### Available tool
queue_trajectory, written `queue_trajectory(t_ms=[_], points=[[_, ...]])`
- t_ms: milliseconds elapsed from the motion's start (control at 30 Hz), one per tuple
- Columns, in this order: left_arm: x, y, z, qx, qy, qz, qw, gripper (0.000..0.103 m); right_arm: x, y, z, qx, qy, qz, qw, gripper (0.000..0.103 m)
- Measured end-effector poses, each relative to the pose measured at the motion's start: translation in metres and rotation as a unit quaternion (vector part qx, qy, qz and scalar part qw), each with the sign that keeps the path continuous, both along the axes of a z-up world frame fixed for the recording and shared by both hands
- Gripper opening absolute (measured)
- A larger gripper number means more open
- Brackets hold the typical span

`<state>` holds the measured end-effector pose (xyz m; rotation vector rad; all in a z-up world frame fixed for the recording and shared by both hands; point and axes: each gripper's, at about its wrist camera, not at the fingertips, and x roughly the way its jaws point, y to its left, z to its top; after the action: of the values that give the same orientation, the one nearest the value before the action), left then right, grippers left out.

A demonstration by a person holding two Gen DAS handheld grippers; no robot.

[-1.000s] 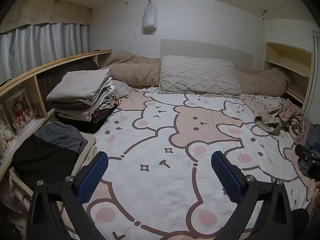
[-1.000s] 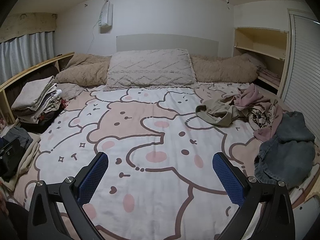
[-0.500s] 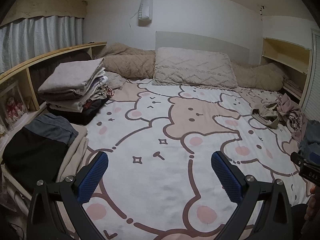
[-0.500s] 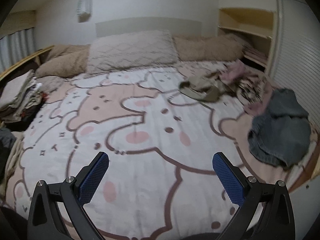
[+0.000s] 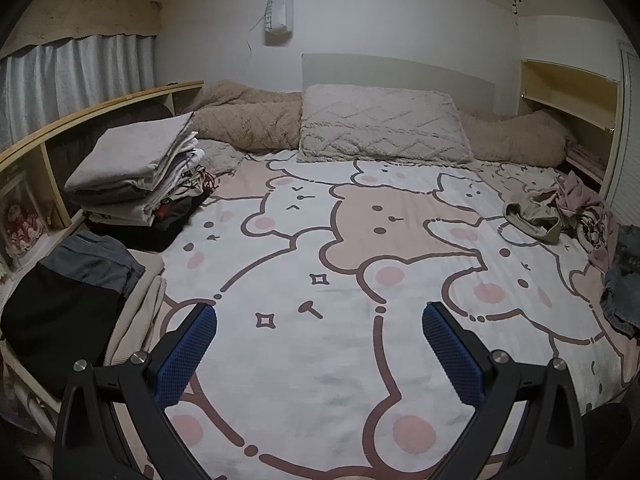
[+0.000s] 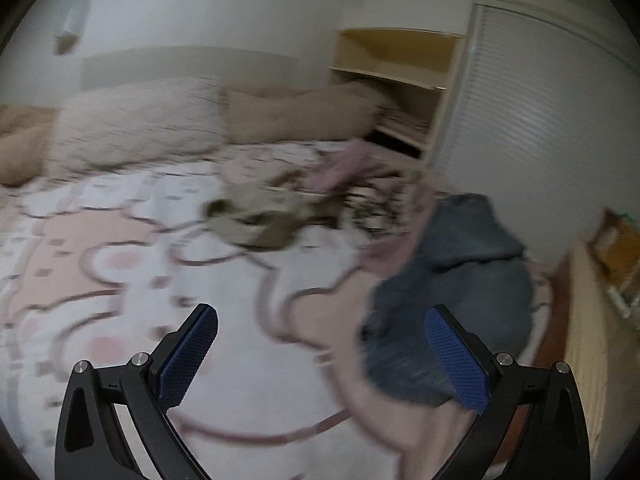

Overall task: Fold clothes
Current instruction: 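Grasp the waistband of the blue denim pants with the right gripper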

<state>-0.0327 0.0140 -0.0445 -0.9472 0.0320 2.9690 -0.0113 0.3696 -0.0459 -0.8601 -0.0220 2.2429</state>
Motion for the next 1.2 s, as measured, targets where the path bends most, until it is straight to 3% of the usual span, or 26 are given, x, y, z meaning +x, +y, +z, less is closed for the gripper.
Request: queue_trajectory(t_ms=[67,133,367,533,733,1200], points=[[-0.001,0.002,-0.001,0.0,0.001,-0.002,1.0,0.103,-0.003,0.021,-0.016,0.019,-0.024,-0.028,0.999,0.101],[-0.001,0.004,-0.004,-0.001,0.0,-0.003,1.0,0.103,-0.006,0.043,-0.032,0.039,-0.047,-0.056,0.997,0.088],[-0.01,0.008,-0.01,0.007,0.004,-0.002,1.0,0.103,-0.006,0.07,-0.104,0.136,-0.144,-0.107,0.974,0.062],[-0.016,0.009,-0.009,0.019,0.012,0.002,0.9997,0.103,-0.021,0.088,-0.123,0.154,-0.173,-0.12,0.965,0.06],[-0.021,0.012,-0.009,0.019,0.008,0.007,0.9998,0.103,-0.052,0.103,-0.119,0.197,-0.191,-0.129,0.953,0.06],[-0.017,0.025,-0.006,0.005,0.013,-0.003,0.9999,0.103,-0.063,0.075,-0.125,0.191,-0.194,-0.077,0.959,0.06]])
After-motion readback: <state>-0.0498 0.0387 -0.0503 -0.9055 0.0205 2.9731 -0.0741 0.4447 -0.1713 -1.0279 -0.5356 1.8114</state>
